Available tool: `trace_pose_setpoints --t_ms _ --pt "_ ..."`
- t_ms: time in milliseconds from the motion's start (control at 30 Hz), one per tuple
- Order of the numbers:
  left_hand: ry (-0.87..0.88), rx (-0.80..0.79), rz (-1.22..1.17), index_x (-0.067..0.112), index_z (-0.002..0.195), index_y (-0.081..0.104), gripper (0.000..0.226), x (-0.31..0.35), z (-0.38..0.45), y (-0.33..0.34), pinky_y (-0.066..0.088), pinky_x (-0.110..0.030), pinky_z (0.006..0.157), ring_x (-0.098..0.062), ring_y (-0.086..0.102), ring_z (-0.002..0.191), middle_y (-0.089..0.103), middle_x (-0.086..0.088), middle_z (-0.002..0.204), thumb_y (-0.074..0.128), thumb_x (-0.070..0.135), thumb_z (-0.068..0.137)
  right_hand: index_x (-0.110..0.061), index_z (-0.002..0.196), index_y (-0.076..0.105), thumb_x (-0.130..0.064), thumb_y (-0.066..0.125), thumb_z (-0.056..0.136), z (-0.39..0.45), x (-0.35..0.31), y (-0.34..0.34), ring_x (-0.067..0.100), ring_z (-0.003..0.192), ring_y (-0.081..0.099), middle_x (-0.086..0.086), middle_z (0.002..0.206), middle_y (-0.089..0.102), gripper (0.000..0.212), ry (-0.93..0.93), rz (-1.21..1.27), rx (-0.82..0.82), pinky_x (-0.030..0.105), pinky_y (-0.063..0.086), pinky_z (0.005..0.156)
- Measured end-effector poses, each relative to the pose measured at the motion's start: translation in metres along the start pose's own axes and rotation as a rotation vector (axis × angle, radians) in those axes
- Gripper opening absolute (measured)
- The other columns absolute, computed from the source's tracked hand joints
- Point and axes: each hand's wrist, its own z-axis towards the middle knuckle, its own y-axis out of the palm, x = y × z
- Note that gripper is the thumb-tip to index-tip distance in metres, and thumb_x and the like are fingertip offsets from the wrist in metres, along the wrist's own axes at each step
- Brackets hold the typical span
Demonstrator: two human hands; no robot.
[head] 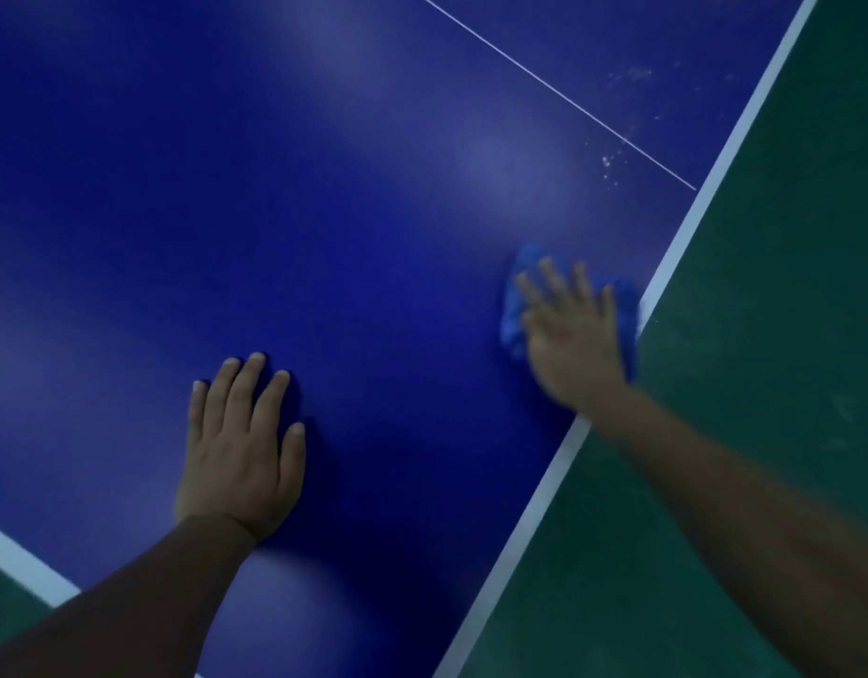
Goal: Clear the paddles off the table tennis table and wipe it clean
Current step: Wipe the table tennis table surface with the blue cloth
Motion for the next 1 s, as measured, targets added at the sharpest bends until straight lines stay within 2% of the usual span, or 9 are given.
trace_pose_setpoints --t_ms 133,333,400,500,600,733,833,933,1000 --pt "-0.008 0.026 -0.011 0.002 0.139 0.050 0.061 0.000 0.000 0.002 0.008 -0.052 0.123 -0.037 0.026 0.146 0.038 -0.018 0.153 0.030 0.039 0.095 -0.031 0.158 0.017 -0.040 0.018 0.105 0.032 0.028 -0.012 0.032 0.153 0.003 -0.004 0.167 0.007 0.054 0.419 0.174 -0.007 0.060 0.004 0.120" --pt "-0.016 0.069 -0.005 0.005 0.141 0.049 0.062 0.004 -0.005 0.002 0.009 -0.051 0.122 -0.034 0.026 0.146 0.039 -0.015 0.153 0.028 0.041 0.096 -0.030 0.153 0.035 -0.042 0.019 0.099 -0.073 -0.063 0.010 0.034 0.149 0.023 -0.002 0.162 0.027 0.057 -0.324 -0.007 -0.042 0.062 0.019 0.116" --pt "-0.019 0.063 -0.002 0.004 0.141 0.049 0.062 0.004 -0.004 0.002 0.010 -0.051 0.122 -0.035 0.026 0.146 0.039 -0.016 0.153 0.027 0.041 0.096 -0.029 0.152 0.036 -0.042 0.019 0.097 -0.059 -0.026 0.006 0.036 0.148 0.025 -0.001 0.161 0.030 0.059 -0.289 -0.012 -0.044 0.064 0.020 0.115" --pt "-0.014 0.066 0.021 0.004 0.141 0.048 0.062 0.005 -0.005 0.003 0.013 -0.054 0.121 -0.037 0.028 0.144 0.040 -0.017 0.152 0.028 0.041 0.096 -0.035 0.157 0.021 -0.048 0.006 0.095 -0.017 0.033 0.000 0.030 0.152 0.010 -0.005 0.166 0.015 0.065 0.066 0.023 -0.041 0.059 0.009 0.120" --pt "-0.019 0.063 0.055 0.003 0.141 0.049 0.062 0.006 -0.004 0.004 0.016 -0.056 0.119 -0.039 0.031 0.142 0.042 -0.019 0.150 0.029 0.041 0.096 -0.036 0.157 0.015 -0.045 0.013 0.102 -0.001 0.026 -0.004 0.029 0.153 0.004 -0.006 0.167 0.008 0.056 0.258 0.120 -0.003 0.058 0.003 0.121" --pt "-0.053 0.051 0.187 0.000 0.138 0.052 0.064 0.017 -0.005 -0.001 0.021 -0.059 0.116 -0.043 0.037 0.138 0.046 -0.022 0.147 0.030 0.042 0.095 -0.033 0.154 0.030 -0.043 0.013 0.097 -0.002 -0.060 -0.003 0.034 0.151 0.015 -0.003 0.164 0.022 0.060 -0.168 0.079 0.029 0.062 0.010 0.117" --pt "-0.186 0.154 0.127 -0.003 0.134 0.055 0.062 0.062 0.008 0.006 0.022 -0.061 0.115 -0.045 0.040 0.135 0.048 -0.025 0.144 0.031 0.039 0.096 -0.036 0.157 0.015 -0.046 0.014 0.103 0.040 -0.091 -0.011 0.029 0.153 -0.004 -0.008 0.167 0.005 0.055 -0.406 0.105 -0.053 0.060 -0.003 0.119" --pt "-0.203 0.217 0.035 0.000 0.135 0.055 0.059 0.125 0.049 0.025 0.022 -0.059 0.117 -0.042 0.040 0.137 0.048 -0.022 0.146 0.032 0.039 0.096 -0.039 0.157 0.014 -0.045 0.020 0.105 0.115 -0.064 -0.017 0.028 0.153 -0.003 -0.010 0.167 0.005 0.053 -0.426 0.095 -0.021 0.061 -0.001 0.119" --pt "-0.228 0.231 -0.005 0.002 0.138 0.053 0.060 0.160 0.081 0.036 0.018 -0.055 0.119 -0.038 0.037 0.141 0.046 -0.020 0.149 0.031 0.040 0.097 -0.039 0.156 0.018 -0.044 0.024 0.104 0.161 -0.009 -0.022 0.030 0.153 0.004 -0.009 0.166 0.010 0.053 -0.260 0.094 0.009 0.062 0.004 0.119"
